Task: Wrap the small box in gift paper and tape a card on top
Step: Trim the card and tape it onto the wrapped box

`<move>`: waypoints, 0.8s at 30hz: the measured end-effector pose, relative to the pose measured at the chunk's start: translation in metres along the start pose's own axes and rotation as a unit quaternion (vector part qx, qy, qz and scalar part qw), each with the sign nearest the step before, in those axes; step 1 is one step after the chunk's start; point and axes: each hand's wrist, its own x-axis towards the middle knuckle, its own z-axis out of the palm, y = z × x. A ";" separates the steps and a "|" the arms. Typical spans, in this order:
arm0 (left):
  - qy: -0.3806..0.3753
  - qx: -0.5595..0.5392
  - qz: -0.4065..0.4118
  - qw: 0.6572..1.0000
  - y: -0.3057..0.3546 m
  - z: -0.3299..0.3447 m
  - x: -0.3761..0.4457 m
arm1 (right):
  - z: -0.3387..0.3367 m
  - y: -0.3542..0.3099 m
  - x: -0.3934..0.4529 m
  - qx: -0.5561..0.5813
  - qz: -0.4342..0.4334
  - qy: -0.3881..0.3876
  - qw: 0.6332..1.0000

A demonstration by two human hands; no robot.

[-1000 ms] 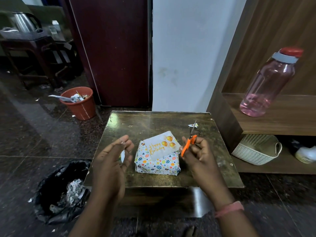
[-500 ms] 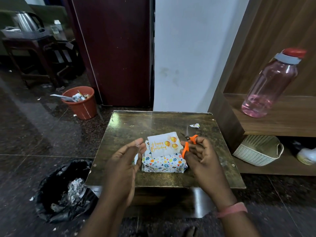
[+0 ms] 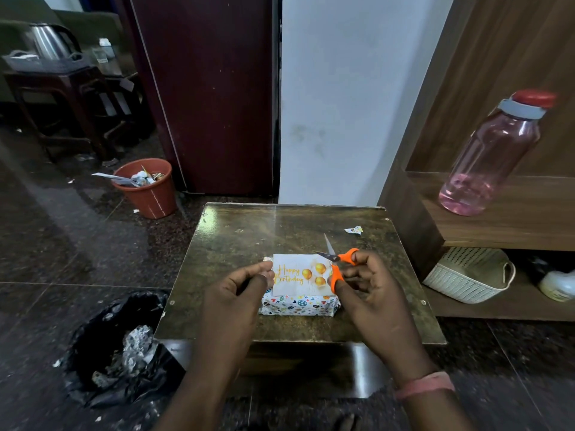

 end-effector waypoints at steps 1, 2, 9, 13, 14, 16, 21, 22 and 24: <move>0.001 0.007 0.001 1.000 0.000 0.000 0.000 | -0.001 0.000 0.000 0.005 0.003 -0.001 1.000; 0.002 0.011 0.002 1.000 0.000 0.001 0.000 | -0.001 0.000 0.000 0.009 0.005 -0.002 1.000; 0.019 0.014 0.001 1.000 -0.002 0.001 0.001 | 0.000 0.000 0.000 0.011 0.009 0.002 1.000; 0.023 0.015 0.008 1.000 -0.003 0.001 0.000 | 0.001 -0.002 -0.001 0.010 -0.001 0.004 1.000; 0.025 0.015 0.008 1.000 -0.003 0.002 0.000 | 0.001 -0.003 -0.001 0.010 -0.003 0.004 1.000; 0.026 0.019 0.009 0.999 -0.002 0.002 0.000 | 0.002 -0.002 -0.001 0.010 -0.004 0.007 1.000; 0.026 0.022 0.016 0.999 -0.001 0.000 0.000 | 0.004 -0.001 0.000 0.037 -0.011 0.021 0.999; 0.026 0.017 0.019 0.999 -0.001 0.000 -0.001 | 0.004 -0.002 0.000 0.051 -0.014 0.029 0.998; 0.018 0.003 0.029 0.999 0.002 -0.001 -0.003 | 0.004 -0.007 0.001 0.082 -0.016 0.038 0.996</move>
